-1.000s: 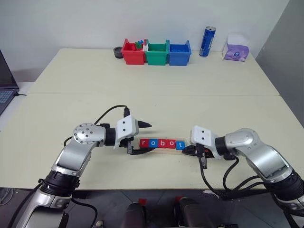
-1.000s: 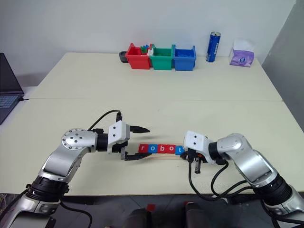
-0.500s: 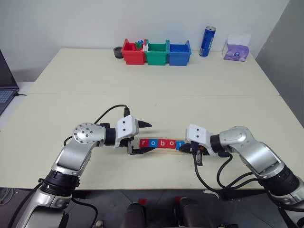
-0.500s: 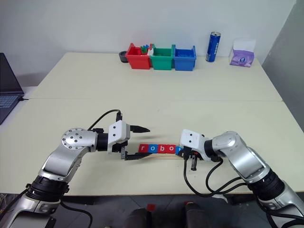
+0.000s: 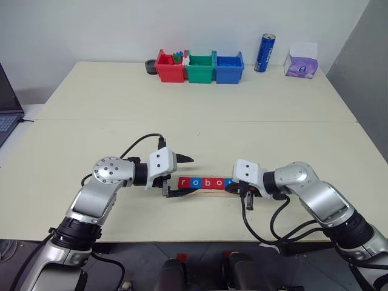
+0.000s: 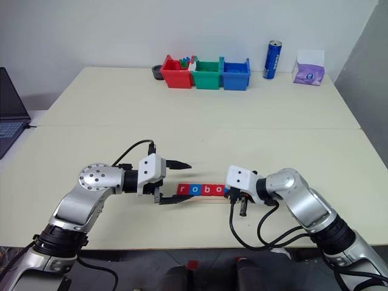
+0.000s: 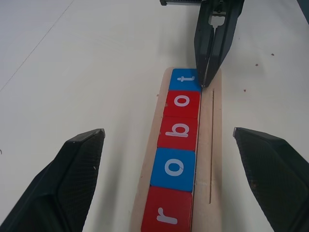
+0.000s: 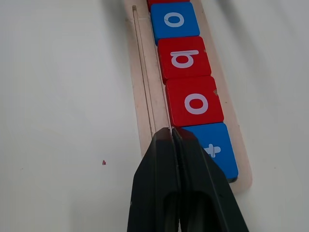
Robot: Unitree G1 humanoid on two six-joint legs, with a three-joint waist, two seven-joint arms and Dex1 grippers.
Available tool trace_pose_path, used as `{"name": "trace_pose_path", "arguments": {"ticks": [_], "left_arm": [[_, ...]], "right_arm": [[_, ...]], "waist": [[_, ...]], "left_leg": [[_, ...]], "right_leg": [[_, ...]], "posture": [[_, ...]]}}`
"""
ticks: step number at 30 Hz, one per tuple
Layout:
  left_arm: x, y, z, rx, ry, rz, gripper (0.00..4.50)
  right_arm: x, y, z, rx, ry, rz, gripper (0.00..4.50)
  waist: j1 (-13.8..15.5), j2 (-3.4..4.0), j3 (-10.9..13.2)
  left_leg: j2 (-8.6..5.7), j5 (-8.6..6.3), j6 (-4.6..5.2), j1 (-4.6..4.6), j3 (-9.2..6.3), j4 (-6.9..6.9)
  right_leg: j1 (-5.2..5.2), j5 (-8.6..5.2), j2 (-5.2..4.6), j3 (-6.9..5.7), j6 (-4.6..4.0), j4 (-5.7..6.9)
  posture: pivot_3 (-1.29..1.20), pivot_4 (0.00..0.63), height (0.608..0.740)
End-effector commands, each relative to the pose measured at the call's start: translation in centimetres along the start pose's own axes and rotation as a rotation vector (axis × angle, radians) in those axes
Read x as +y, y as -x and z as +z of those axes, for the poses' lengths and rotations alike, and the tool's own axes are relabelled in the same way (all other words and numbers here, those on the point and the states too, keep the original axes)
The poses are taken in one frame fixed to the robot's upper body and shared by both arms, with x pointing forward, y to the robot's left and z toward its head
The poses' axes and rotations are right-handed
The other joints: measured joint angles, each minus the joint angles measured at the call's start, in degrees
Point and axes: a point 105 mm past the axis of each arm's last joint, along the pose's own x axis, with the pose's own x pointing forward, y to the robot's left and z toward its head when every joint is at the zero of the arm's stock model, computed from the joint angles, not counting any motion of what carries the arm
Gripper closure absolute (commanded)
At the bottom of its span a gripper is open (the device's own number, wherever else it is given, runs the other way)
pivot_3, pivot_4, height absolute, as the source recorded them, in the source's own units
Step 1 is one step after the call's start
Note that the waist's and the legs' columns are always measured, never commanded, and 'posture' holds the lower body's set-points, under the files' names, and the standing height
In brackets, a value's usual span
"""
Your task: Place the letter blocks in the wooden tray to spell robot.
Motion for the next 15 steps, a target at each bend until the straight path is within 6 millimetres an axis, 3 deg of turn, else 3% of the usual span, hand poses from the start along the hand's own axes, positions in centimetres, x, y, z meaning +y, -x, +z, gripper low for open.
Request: {"name": "trace_pose_path", "arguments": {"ticks": [1,11,15], "left_arm": [[0.0,0.2,1.0,-0.014,-0.049,0.001,0.0],[1.4,2.4,-0.4,0.011,0.011,0.126,0.0],[4.5,4.7,-1.9,-0.058,0.144,0.467,0.0]], "right_arm": [[0.3,0.8,1.6,-0.049,0.036,0.028,4.42],[-1.1,3.2,0.7,-0.035,0.001,-0.083,4.42],[-2.9,4.9,1.2,-0.181,-0.142,-0.286,4.42]], "waist": [[0.0,0.0,0.0],[-0.02,0.0,0.0],[0.02,0.0,0.0]], "left_leg": [[0.0,0.0,0.0,0.0,0.0,0.0],[0.01,0.0,0.0,0.01,-0.01,-0.01],[0.03,0.0,0.0,0.0,-0.01,-0.02]], "right_leg": [[0.0,0.0,0.0,0.0,0.0,0.0],[0.0,0.0,0.0,-0.01,0.0,-0.01],[0.0,0.0,-0.01,0.01,0.0,0.0]], "posture": [[0.0,0.15,0.74],[0.0,0.15,0.74],[0.0,0.15,0.74]]}}
